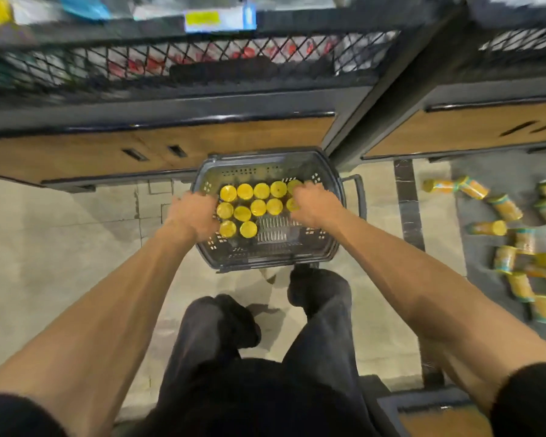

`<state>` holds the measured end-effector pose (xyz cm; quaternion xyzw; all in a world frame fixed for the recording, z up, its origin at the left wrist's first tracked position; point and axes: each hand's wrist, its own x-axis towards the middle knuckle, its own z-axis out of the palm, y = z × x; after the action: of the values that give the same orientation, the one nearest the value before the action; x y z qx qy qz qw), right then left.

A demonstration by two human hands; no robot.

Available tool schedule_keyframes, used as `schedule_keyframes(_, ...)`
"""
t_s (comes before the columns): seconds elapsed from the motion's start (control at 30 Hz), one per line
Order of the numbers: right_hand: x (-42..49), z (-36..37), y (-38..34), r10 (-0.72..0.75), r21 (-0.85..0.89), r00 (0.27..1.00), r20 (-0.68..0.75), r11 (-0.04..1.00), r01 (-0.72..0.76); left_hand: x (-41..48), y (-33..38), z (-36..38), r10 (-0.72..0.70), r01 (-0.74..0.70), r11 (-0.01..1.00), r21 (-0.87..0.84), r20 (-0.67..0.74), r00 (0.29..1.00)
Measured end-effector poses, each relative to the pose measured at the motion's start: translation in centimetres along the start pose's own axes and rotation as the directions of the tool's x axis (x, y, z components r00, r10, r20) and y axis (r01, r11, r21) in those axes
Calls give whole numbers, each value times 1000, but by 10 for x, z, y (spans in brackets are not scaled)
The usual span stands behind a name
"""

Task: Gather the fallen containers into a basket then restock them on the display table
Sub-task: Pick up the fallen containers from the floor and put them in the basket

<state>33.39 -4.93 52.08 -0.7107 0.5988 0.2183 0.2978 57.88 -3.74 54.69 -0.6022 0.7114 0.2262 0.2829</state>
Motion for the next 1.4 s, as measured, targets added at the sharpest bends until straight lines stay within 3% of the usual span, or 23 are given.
schedule_keyframes(0.27, -62, -126, 55, 27, -23, 996, -88, 999, -29, -30, 61, -130, 10, -13, 1000, -24, -117, 993)
schedule_keyframes(0.43, -92, -168, 104, 97, 37, 980, -174, 995, -92, -30, 109, -188, 92, -116, 991, -69, -281, 955)
schedule_keyframes(0.57, -124, -178, 146, 196, 109, 955, -221, 979, -175, -33, 148, -214, 199, -215, 976, -22, -301, 933)
schedule_keyframes(0.8, -203, -156, 196, 415, 259, 876, -244, 899, -354, -43, 214, -242, 417, -405, 908, 105, -289, 861)
schedule_keyframes(1.03, -293, -108, 224, 628, 440, 741, -237, 750, -495, -61, 288, -242, 640, -581, 763, 285, -203, 741)
schedule_keyframes(1.4, -427, -12, 279, 826, 584, 560, -62, 485, -651, -103, 435, -213, 836, -753, 509, 417, -30, 548)
